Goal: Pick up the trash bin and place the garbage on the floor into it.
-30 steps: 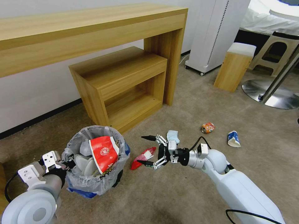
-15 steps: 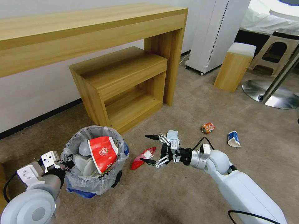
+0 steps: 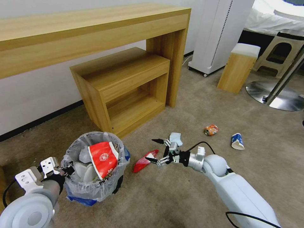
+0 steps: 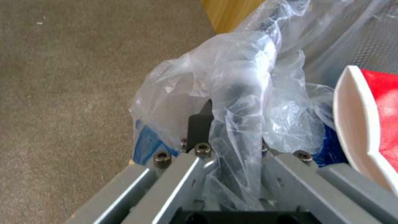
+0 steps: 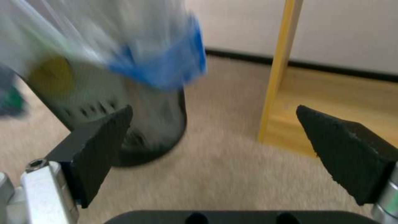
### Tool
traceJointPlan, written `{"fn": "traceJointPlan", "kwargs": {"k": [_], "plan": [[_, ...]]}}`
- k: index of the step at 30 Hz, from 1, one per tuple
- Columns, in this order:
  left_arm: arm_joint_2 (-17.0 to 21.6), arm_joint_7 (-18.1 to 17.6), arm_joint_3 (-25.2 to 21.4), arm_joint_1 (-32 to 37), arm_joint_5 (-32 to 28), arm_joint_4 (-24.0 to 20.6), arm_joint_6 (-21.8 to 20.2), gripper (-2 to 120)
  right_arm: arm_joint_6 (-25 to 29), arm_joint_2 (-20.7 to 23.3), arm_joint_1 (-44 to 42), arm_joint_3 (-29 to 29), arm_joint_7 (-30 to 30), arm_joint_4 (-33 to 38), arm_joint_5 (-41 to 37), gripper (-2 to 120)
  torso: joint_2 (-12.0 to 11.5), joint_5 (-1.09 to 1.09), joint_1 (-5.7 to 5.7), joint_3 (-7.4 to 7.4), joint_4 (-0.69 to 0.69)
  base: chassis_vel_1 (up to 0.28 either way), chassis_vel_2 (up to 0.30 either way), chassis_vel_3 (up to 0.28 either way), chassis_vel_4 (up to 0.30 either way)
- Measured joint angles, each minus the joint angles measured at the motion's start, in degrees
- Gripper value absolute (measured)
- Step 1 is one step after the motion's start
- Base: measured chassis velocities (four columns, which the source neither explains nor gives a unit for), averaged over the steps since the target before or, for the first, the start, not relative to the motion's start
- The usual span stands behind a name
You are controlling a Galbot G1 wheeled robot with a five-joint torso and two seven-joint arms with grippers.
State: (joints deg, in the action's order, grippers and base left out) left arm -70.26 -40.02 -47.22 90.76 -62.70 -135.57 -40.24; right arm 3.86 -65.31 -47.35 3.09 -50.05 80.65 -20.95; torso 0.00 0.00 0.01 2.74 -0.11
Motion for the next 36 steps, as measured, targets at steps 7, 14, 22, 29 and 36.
{"fn": "traceJointPlan", "kwargs": {"k": [7, 14, 22, 29, 36], "plan": [[-0.24, 0.26, -0.43, 0.82, -0.01, -1.13, -0.01, 0, -1.18, -7.78, 6.03, -0.27, -1.79, -11.23, 14.34, 100, 0.0, -0.01, 0.0, 0.0, 0.01, 0.0, 0.0, 0.0, 0.0], [-0.24, 0.44, -0.77, 1.01, -0.26, -1.57, -0.01, 0, -0.52, -10.32, 8.47, -0.25, -1.63, -18.37, 21.85, 100, 0.0, -0.01, 0.0, 0.0, 0.0, 0.0, 0.0, 0.0, 0.0], [-0.56, 0.8, -0.58, 1.01, -0.26, -1.72, 0.0, 0, 3.01, -13.5, 11.48, -0.09, 0.38, -29.8, 31.21, 100, 0.0, 0.0, 0.0, 0.0, 0.0, 0.0, 0.0, 0.0, 0.0], [-0.67, 0.91, -0.44, 0.89, -0.26, -2.24, 0.07, 0, 3.75, -15.66, 13.55, -0.55, 6.83, -37.21, 33.37, 100, 0.0, 0.0, 0.0, 0.0, -0.01, 0.0, 0.0, 0.0, 0.0], [-0.75, 0.94, -0.44, 0.93, -0.25, -2.68, 0.15, 0, 3.77, -18.38, 15.93, -1.19, 13.12, -44.03, 33.86, 100, 0.0, 0.0, 0.0, 0.0, 0.0, 0.0, 0.0, 0.0, 0.0]]}}
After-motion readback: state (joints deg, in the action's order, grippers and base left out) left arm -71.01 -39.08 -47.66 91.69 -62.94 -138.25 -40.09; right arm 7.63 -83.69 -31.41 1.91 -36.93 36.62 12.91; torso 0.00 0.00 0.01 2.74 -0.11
